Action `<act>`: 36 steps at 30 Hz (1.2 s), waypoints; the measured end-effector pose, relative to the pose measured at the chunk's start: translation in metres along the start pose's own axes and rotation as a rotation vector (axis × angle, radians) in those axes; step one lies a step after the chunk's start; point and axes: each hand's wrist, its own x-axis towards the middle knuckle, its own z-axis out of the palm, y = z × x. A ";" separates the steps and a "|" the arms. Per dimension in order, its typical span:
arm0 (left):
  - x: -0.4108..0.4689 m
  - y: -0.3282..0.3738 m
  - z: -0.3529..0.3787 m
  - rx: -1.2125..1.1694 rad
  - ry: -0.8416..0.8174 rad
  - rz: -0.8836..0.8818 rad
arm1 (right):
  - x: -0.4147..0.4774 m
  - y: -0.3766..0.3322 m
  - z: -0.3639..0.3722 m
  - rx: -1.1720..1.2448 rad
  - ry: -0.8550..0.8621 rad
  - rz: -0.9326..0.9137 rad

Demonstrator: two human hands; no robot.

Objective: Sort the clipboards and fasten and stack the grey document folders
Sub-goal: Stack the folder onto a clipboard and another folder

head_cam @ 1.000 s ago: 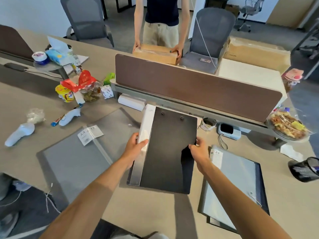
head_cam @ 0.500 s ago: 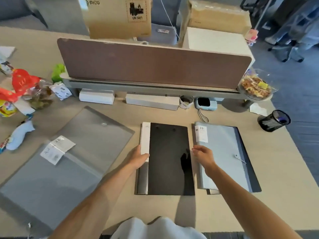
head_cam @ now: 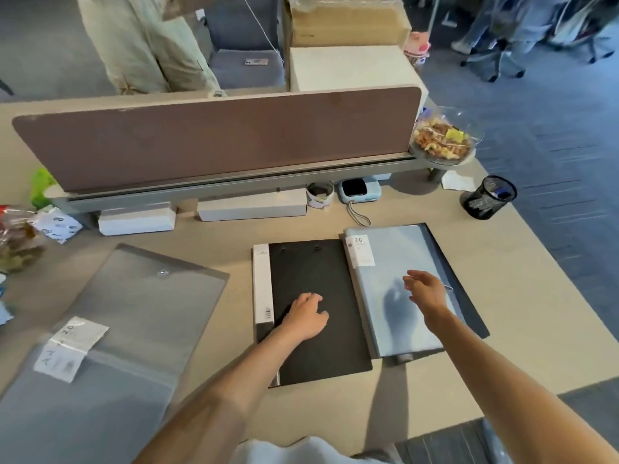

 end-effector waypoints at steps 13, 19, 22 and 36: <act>0.036 0.112 0.070 -0.427 -0.055 -0.212 | 0.090 0.022 -0.103 -0.324 -0.122 -0.084; 0.044 0.126 0.093 -0.532 -0.028 -0.219 | 0.114 0.042 -0.113 -0.425 -0.208 -0.169; 0.049 0.132 0.092 -0.684 0.016 -0.261 | 0.110 0.037 -0.117 -0.420 -0.209 -0.202; 0.029 0.114 0.077 -1.160 0.229 -0.260 | 0.090 0.029 -0.101 -0.228 -0.325 -0.064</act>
